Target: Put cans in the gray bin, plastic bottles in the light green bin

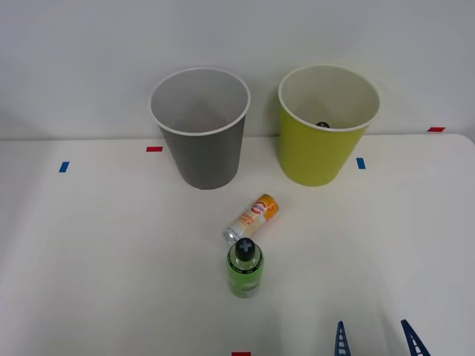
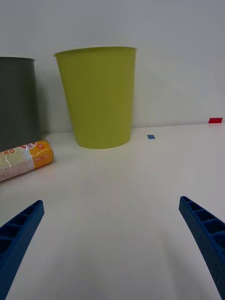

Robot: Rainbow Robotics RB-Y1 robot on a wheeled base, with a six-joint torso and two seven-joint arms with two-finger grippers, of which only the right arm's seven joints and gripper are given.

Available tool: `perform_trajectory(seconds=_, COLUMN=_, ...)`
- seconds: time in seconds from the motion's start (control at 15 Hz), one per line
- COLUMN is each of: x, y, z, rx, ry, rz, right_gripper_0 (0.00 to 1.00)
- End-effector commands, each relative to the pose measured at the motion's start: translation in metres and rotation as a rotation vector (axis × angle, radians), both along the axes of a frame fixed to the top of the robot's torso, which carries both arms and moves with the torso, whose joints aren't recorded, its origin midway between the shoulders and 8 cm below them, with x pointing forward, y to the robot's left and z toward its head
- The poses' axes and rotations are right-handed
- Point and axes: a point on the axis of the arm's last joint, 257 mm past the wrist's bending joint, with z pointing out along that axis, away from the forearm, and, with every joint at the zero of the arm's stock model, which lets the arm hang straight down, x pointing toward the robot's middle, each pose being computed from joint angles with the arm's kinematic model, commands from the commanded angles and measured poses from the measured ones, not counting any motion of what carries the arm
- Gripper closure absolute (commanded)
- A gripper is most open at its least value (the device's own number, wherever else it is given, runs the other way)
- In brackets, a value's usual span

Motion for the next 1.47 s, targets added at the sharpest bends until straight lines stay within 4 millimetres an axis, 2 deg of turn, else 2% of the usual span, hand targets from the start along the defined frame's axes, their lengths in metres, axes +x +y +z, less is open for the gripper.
perform_trajectory(seconds=0.07, x=0.0, y=0.0, z=0.0, rx=0.0, ry=0.0, rz=0.0, right_gripper_0=0.0)
perform_trajectory(seconds=1.47, x=0.0, y=0.0, z=0.0, rx=0.0, ry=0.0, rz=0.0, right_gripper_0=0.0)
